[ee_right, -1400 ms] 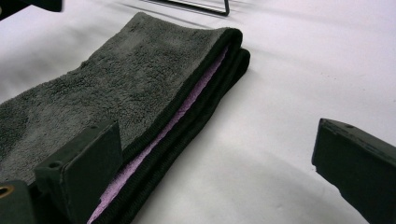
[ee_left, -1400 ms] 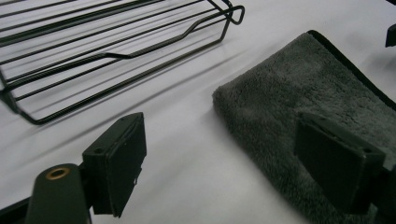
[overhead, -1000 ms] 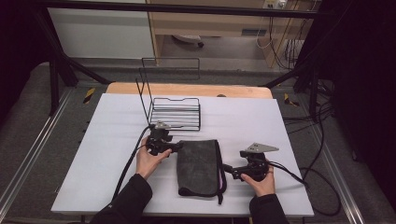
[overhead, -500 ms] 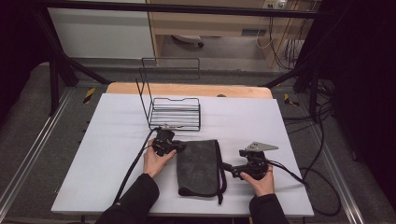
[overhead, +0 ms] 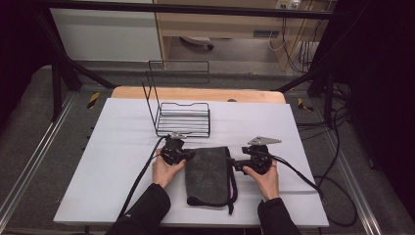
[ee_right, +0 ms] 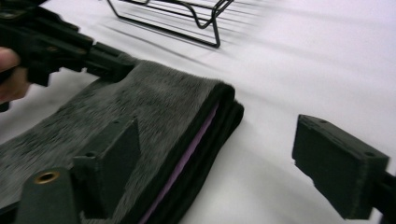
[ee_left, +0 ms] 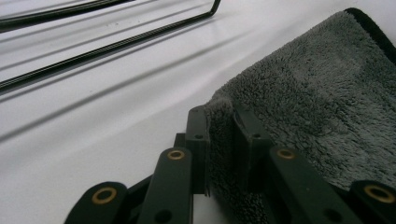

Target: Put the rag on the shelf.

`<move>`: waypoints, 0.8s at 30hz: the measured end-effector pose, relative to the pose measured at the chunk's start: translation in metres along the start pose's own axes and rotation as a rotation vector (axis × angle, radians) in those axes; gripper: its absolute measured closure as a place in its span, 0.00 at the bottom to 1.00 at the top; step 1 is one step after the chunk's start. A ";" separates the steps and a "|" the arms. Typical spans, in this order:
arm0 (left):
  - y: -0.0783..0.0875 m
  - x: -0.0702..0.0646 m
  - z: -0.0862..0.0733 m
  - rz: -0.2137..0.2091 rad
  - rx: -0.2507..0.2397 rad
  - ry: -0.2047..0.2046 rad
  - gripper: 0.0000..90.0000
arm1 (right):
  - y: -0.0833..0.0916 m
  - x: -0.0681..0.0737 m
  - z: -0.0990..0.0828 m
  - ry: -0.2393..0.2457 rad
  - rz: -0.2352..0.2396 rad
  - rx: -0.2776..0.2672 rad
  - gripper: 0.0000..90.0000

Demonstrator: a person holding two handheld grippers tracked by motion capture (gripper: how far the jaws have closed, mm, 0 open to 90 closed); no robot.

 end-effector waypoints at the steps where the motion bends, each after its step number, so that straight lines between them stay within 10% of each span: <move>1: 0.000 0.000 0.000 -0.003 0.003 -0.002 0.86 | -0.005 0.000 0.002 -0.001 -0.008 0.004 0.20; 13: 0.000 0.001 0.000 -0.021 0.000 -0.001 0.86 | -0.044 -0.013 0.005 -0.019 -0.060 0.066 0.45; 24: 0.000 0.001 0.000 -0.024 -0.001 -0.004 0.86 | -0.050 -0.009 -0.003 -0.077 -0.011 0.129 0.64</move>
Point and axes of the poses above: each handheld gripper's, and its own axes: y roughly backward along the jaws, z roughly out of its top, x roughly to its left, the point moved 9 cm from there along -y, roughly forward along the jaws, and after that the axes turned 5 degrees about -x, right-handed, at the moved point
